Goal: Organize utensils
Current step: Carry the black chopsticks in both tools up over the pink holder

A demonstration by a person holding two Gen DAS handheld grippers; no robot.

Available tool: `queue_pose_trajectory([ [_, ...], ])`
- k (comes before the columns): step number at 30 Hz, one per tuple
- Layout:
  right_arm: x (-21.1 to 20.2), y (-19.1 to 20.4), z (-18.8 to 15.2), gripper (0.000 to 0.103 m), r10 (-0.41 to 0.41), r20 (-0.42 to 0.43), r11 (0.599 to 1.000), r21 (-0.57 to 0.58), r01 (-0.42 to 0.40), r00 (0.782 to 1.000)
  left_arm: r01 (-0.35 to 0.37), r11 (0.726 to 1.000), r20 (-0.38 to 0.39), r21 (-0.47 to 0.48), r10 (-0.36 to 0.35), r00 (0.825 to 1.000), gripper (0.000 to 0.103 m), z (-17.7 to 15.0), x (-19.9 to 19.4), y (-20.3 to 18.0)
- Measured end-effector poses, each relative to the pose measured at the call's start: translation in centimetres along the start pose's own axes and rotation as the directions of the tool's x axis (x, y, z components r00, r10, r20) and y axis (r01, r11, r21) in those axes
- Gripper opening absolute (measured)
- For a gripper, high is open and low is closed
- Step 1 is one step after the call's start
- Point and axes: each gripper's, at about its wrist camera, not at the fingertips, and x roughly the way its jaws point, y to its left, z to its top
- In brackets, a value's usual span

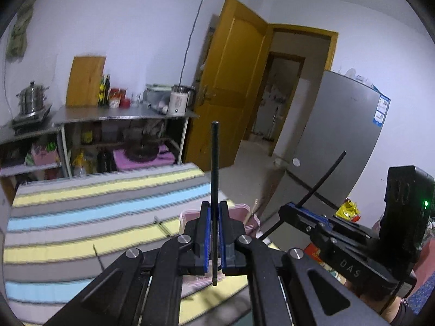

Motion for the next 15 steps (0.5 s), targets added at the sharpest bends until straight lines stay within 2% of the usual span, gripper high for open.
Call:
queue_pose_trajectory([
  [7, 1.3, -0.7, 1.5, 0.005, -0.038, 0.037, 0.999, -0.009, 0.038, 0.999, -0.019, 1.000, 0.030, 0.023, 0.018, 0.999, 0.005, 2.3, 3.7, 0.3],
  [15, 4.0, -1.3, 0.9, 0.005, -0.059, 0.021, 0.998, -0.026, 0.060, 0.998, -0.044, 0.998, 0.014, 0.038, 0.043, 0.999, 0.005, 1.7, 8.0, 1.5],
])
